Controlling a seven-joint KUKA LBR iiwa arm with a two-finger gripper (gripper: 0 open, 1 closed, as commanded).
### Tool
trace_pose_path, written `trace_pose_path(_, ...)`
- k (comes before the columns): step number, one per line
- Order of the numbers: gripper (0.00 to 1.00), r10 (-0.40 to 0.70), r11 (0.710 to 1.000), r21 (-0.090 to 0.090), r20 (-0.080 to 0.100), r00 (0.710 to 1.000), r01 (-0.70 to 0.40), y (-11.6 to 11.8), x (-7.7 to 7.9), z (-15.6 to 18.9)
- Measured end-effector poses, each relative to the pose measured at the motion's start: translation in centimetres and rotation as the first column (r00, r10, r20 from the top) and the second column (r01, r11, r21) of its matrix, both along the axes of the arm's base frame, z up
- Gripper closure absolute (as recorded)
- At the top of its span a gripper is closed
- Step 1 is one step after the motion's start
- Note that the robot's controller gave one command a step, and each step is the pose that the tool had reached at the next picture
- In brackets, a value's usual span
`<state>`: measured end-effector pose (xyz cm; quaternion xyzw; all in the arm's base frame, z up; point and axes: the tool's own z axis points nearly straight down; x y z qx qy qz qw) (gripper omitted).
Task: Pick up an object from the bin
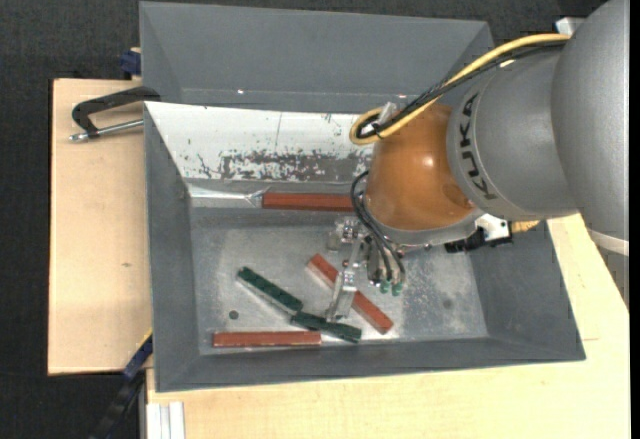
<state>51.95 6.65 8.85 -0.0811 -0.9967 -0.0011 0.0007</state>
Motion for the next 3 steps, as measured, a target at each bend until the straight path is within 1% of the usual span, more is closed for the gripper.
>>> trace_pose_path(1,1.0,-0.174,0.985,-0.001,-0.001,0.985,0.174,0.6,-0.8,-1.8)
trace_pose_path(2,1.0,-0.174,0.985,-0.001,-0.001,0.985,0.174,0.6,-0.8,-1.8)
trace_pose_path(3,1.0,-0.202,0.979,0.002,0.01,0.979,0.202,0.2,-1.6,16.2)
